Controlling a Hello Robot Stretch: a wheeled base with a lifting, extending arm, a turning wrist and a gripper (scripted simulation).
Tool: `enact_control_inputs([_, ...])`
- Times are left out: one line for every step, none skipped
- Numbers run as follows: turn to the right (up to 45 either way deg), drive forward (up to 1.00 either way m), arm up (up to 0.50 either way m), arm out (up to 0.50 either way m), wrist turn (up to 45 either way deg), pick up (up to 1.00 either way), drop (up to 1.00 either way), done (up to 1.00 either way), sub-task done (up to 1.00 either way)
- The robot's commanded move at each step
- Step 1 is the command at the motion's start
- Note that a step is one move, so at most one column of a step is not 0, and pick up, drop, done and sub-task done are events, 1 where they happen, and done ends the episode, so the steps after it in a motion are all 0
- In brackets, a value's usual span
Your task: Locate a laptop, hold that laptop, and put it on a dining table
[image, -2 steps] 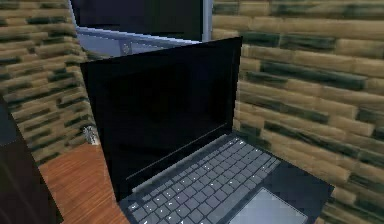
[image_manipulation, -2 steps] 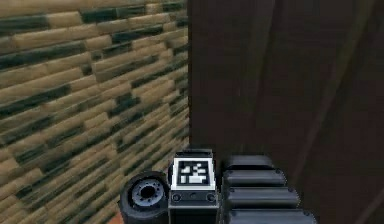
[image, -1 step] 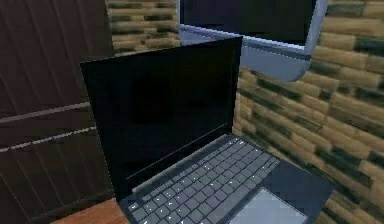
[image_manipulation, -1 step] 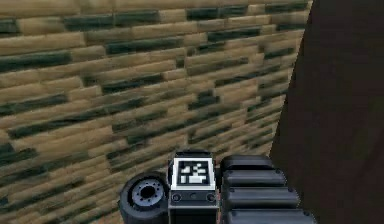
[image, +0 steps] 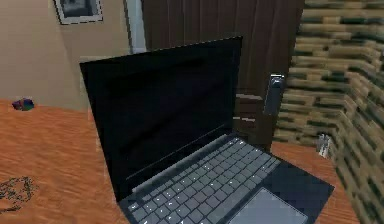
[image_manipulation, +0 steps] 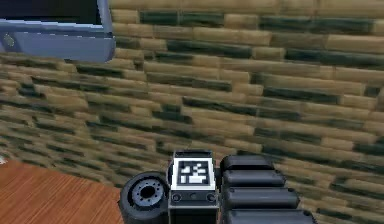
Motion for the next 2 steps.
enact_control_inputs([45.0, 0.00, 0.00, 0.00, 0.0, 0.00, 0.00, 0.00, 0.00])
enact_control_inputs([45.0, 0.00, 0.00, 0.00, 0.0, 0.00, 0.00, 0.00, 0.00])
